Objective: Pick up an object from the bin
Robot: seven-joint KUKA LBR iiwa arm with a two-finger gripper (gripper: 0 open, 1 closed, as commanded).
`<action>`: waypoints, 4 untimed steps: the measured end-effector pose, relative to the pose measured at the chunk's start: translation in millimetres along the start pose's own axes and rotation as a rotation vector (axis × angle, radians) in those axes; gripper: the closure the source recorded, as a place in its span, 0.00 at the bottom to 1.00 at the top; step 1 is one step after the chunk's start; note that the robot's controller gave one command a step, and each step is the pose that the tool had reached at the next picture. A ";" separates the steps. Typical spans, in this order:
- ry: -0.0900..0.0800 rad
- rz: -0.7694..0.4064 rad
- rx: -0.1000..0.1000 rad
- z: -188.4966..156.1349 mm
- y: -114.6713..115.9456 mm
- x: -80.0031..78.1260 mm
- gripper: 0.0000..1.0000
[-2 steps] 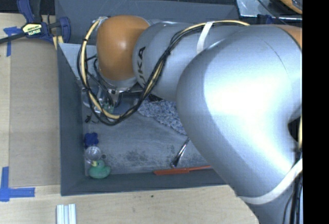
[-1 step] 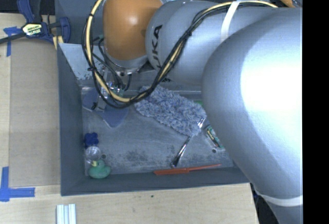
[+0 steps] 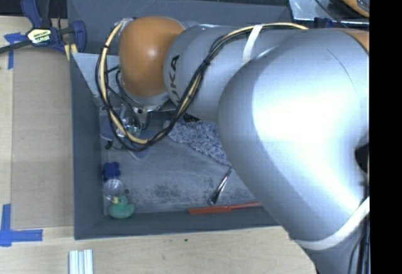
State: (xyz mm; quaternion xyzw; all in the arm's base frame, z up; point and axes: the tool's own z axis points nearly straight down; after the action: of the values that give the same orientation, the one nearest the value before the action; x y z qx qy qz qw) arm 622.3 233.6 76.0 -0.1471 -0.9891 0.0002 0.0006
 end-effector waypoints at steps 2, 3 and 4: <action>-0.005 0.300 -0.004 5.7 9.6 4.0 1.00; -0.005 0.300 -0.004 5.5 9.6 4.0 1.00; -0.006 0.300 -0.005 -3.6 9.3 3.9 1.00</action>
Offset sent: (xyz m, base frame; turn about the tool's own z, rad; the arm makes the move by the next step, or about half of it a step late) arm -0.0018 0.0108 -0.0060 0.3010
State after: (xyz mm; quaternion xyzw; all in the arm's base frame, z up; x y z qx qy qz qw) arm 621.3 243.7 79.5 -0.2930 -0.9561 -0.0016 -0.0025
